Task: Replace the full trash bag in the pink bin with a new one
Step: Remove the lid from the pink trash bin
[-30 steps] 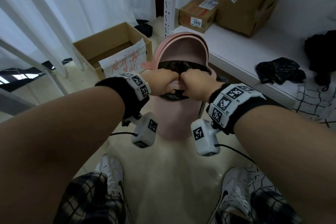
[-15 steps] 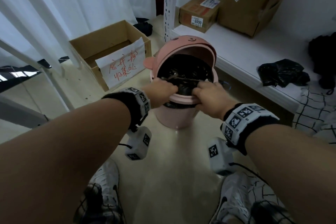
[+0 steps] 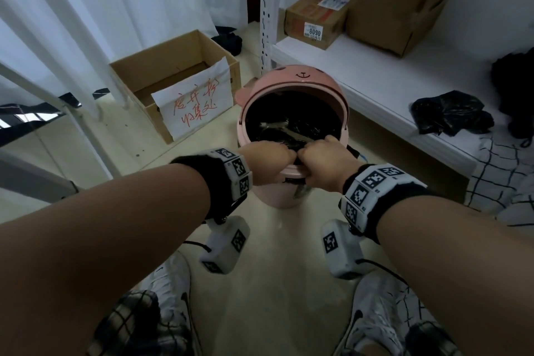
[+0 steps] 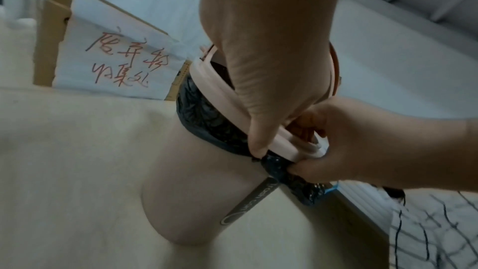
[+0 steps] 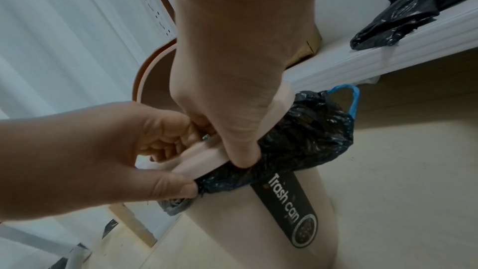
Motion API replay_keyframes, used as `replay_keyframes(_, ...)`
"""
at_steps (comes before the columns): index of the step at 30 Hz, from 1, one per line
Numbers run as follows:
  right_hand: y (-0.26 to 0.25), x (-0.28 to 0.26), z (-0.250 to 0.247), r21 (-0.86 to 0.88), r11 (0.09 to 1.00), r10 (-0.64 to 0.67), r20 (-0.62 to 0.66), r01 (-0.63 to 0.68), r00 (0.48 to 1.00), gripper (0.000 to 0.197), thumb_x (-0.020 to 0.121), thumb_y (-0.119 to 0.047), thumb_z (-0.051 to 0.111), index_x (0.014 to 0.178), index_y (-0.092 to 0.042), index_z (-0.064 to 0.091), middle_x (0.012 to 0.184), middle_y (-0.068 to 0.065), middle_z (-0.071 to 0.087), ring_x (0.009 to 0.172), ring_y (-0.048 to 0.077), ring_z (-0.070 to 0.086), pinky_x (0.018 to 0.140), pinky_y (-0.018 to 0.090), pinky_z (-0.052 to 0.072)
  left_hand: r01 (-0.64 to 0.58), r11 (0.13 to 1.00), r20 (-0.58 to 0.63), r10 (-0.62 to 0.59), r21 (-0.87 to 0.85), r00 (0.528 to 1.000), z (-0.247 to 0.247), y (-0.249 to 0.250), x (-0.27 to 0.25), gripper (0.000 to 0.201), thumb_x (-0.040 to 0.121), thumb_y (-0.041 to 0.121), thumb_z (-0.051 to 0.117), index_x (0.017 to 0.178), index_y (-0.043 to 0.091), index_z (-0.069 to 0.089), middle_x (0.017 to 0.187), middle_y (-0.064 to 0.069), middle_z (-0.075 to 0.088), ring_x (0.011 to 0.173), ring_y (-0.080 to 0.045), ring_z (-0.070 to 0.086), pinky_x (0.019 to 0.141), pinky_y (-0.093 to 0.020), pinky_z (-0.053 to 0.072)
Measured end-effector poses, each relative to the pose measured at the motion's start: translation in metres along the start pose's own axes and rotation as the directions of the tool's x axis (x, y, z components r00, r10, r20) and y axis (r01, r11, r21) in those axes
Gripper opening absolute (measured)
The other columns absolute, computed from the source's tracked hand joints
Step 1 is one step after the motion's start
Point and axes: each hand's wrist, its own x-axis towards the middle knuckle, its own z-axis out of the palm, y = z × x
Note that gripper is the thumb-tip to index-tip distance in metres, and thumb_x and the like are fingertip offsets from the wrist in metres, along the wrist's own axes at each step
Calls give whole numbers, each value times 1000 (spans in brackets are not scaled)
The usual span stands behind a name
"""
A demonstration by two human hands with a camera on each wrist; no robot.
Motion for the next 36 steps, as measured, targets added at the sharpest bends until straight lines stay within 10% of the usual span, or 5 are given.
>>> replay_keyframes(5, 1, 2, 3, 179, 979, 99, 7, -98, 995, 12, 76, -20, 62, 86, -14, 58, 79, 1, 52, 75, 21, 48, 73, 28, 32, -12, 993, 19, 10, 121, 1000, -8, -11, 3, 27, 94, 18, 45, 117, 5, 48, 116, -14, 56, 104, -30, 55, 83, -35, 42)
replay_keyframes(12, -1, 4, 6, 174, 985, 23, -70, -10, 997, 20, 79, -18, 61, 98, -13, 58, 92, 5, 64, 91, 25, 60, 78, 26, 29, 2, 991, 6, -3, 135, 1000, -3, -17, -1, 26, 91, 18, 46, 114, 5, 49, 109, -13, 59, 97, -30, 57, 74, -29, 34)
replay_keyframes(21, 12, 7, -1, 113, 993, 58, -146, -42, 988, 28, 79, -22, 61, 105, -17, 52, 95, 4, 63, 95, 26, 60, 89, 35, 33, -22, 1000, -95, 23, 17, 995, -18, -26, 3, 40, 85, 31, 62, 118, 12, 48, 112, -9, 60, 103, -28, 57, 90, -39, 43)
replay_keyframes(36, 35, -13, 1, -72, 985, 160, 49, -156, 986, 14, 79, -30, 65, 80, -22, 54, 79, -3, 59, 86, 22, 58, 89, 38, 28, 75, 971, -107, -51, 226, 993, -16, -31, -3, 38, 97, 31, 43, 133, 21, 48, 129, -6, 50, 117, -27, 47, 96, -40, 43)
